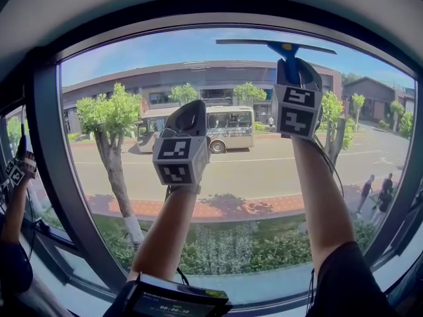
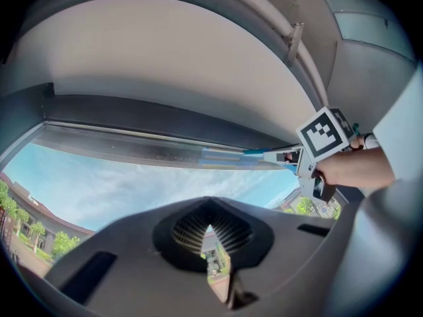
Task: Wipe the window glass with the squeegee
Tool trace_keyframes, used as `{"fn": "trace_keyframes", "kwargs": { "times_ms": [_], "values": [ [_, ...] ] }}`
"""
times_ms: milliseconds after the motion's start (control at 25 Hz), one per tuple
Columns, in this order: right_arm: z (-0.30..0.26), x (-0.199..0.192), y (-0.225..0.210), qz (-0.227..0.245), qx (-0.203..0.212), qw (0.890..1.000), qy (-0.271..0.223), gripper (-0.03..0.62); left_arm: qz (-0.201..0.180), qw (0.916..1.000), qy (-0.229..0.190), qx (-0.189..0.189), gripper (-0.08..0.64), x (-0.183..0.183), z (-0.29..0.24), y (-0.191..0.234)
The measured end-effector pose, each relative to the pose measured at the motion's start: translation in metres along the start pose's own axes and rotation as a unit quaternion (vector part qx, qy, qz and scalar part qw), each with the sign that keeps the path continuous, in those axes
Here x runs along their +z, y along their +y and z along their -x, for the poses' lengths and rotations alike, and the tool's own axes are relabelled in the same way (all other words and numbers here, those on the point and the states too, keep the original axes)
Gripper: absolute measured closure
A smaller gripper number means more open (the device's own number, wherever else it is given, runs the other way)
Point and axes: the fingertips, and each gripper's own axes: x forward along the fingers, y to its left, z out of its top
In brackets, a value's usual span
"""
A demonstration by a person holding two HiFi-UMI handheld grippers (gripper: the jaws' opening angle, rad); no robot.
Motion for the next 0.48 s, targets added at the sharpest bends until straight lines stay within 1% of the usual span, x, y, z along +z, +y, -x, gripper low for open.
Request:
{"fn": "trace_keyframes", "kwargs": {
  "times_ms": [480],
  "values": [
    [0.024,-0.018,0.007,0.006,0.011,1.000,0.009,0.449,0.015,0.9999,0.008,0.002,0.558,-0.008,0.012,-0.008]
  ]
}}
